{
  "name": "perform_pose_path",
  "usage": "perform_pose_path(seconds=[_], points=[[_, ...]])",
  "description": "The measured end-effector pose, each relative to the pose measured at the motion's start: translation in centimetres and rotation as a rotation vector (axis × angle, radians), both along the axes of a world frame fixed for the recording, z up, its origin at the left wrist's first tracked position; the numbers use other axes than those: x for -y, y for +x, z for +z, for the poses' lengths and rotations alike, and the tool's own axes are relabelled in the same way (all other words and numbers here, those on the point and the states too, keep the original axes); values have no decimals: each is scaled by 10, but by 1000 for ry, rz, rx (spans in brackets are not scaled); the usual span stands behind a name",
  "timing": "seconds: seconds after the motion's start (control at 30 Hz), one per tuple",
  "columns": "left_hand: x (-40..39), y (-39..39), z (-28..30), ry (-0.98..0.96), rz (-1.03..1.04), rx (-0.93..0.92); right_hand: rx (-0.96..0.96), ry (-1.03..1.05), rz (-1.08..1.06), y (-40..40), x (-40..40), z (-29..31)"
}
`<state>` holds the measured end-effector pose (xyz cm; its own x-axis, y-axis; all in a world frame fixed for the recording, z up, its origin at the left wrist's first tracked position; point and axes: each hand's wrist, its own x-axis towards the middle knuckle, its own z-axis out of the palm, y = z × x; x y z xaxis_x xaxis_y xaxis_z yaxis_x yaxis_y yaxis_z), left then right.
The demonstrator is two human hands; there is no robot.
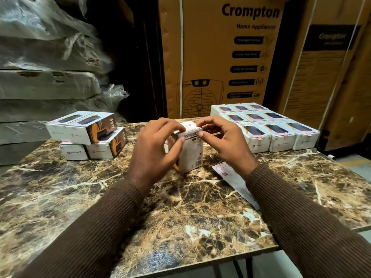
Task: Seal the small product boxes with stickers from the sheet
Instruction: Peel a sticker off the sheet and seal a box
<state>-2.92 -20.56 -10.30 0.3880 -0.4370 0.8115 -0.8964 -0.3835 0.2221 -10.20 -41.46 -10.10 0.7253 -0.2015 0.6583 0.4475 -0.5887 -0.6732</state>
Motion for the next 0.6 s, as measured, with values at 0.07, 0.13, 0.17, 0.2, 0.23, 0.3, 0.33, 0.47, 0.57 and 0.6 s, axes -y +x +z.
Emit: perform_pose_path(seconds=[0.07, 0.13, 0.17, 0.2, 0.23, 0.3, 0.33, 0.47, 0.57, 0.6], points=[[-4, 6, 0, -8, 13, -18, 27, -74, -32, -1, -1, 0], [-6, 9, 0, -11, 28, -31, 46, -137, -55, -3, -4, 0], [-7, 9, 1, -12, 33, -33, 55, -158, -61, -3, -5, 0], [-7, 9, 1, -13, 35, -32, 62, -173, -66, -3, -6, 0], [-8, 8, 1, -13, 35, -29, 63, -182, -73, -3, -6, 0], [-8, 8, 2, -10, 34, -25, 66, -194, -81, -3, -5, 0], [-8, 8, 2, -9, 33, -25, 66, -196, -82, -3, -5, 0], [-8, 7, 2, -16, 21, -18, 60, -156, -60, -6, -6, 2], [-9, 4, 3, -34, 15, 2, 75, -30, -44, -11, 4, 8], [-9, 1, 3, -35, 12, 19, 90, 38, -48, -14, 9, 11]])
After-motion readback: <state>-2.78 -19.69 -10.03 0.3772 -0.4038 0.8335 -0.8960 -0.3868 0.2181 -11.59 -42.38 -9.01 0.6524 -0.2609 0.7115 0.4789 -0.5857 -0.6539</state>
